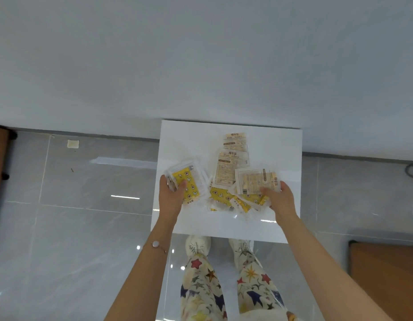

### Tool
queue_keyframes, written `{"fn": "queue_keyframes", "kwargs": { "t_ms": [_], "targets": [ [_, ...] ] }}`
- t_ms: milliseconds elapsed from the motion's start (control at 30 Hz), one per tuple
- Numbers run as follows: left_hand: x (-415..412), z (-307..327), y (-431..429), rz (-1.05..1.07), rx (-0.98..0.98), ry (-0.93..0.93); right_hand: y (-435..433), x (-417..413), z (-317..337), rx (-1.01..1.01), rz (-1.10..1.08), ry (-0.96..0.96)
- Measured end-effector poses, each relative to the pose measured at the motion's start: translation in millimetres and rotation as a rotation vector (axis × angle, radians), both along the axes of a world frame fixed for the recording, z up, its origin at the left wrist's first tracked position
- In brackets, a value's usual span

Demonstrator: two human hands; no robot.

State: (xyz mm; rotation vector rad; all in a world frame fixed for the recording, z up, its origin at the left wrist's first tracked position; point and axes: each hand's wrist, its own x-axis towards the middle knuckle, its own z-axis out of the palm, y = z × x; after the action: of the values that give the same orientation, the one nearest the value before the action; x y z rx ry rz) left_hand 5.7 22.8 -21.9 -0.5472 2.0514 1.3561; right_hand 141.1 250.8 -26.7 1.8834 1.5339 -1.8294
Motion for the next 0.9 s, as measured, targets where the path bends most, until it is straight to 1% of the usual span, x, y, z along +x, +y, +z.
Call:
{"fn": "queue_keyframes", "kwargs": {
  "t_ms": [67, 233, 333, 467, 567, 667, 800, 900],
  "targets": [
    [8.2, 9.8, -3.3, 0.054, 0.038, -0.027, -1.6, 0.8, 3.3, 0.031, 0.015, -0.019],
    [28.3, 28.2, -18.3, 0.099, 0.067, -0.031, -1.7, 10.2, 14.6, -0.024, -0.057, -0.019],
    [39.4, 42.3, -29.3, 0.151, 0.071, -0.028, 0.2, 18.3, 28.9, -0.018, -0.071, -0.009],
    [50.5, 66.2, -40.4, 0.23, 0.113, -0.051, 5.0, 27.4, 54.8, -0.009, -0.065, 0.029],
    [55.3, 91.4, -48.6, 0.265, 0.133, -0.054, 10.7, 30.1, 86.0, -0.048, -0.075, 0.112],
    [57.8, 125.7, -54.9, 0.278, 0.174, -0.043, 14.2, 25.3, 129.0, -0.077, 0.013, 0.192],
    [63.7, 176.3, -65.6, 0.258, 0.236, 0.002, 13.5, 9.8, 187.3, -0.048, 0.145, 0.238],
    [75.0, 215.5, -73.8, 0.269, 0.289, 0.019, 1.8, -3.4, 232.0, -0.062, 0.292, 0.279]
  ]
}}
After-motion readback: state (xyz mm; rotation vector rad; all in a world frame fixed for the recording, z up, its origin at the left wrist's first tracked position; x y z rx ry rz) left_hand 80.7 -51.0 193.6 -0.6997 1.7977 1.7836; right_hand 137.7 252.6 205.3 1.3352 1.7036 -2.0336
